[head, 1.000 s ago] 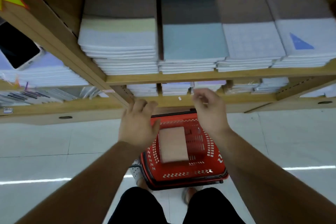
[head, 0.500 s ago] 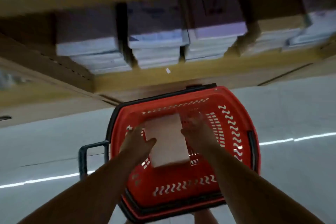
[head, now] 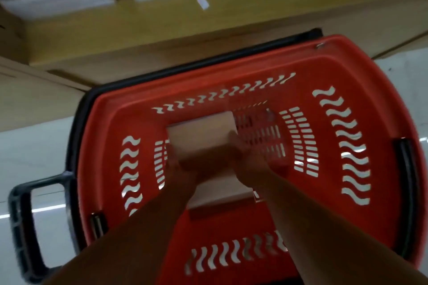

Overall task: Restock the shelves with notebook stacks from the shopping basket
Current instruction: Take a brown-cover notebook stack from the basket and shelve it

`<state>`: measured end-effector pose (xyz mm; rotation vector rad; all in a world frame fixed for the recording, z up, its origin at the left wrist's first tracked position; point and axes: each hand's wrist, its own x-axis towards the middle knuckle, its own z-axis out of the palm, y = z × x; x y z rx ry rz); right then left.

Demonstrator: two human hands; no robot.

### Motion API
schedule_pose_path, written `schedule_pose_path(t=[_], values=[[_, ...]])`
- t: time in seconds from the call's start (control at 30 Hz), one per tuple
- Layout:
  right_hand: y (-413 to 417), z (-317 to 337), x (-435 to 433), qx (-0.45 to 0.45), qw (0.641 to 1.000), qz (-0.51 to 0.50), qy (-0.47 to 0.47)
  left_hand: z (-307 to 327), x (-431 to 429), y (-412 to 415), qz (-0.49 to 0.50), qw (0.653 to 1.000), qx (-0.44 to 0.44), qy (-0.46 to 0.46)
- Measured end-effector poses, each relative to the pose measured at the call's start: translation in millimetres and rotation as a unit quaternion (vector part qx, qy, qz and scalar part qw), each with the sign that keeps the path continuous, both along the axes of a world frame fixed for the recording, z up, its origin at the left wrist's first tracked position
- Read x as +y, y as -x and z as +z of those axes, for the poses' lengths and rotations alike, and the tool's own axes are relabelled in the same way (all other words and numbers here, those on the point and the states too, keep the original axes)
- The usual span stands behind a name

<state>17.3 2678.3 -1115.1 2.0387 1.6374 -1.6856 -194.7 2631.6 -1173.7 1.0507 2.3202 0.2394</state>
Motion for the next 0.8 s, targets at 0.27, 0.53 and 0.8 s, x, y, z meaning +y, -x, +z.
schedule_pose_path(t=[0.27, 0.53, 0.8], values=[[4, -17, -10, 0.056, 0.995, -0.07, -0.035, 31, 6, -26, 0.076, 0.981, -0.181, -0.013], [11, -18, -3, 0.057, 0.988, -0.139, -0.025, 40, 9, -19, 0.085, 0.969, -0.231, 0.027], [6, -23, -3, 0.085, 0.985, -0.147, -0.021, 49, 17, -27, 0.084, 0.959, -0.268, 0.035]])
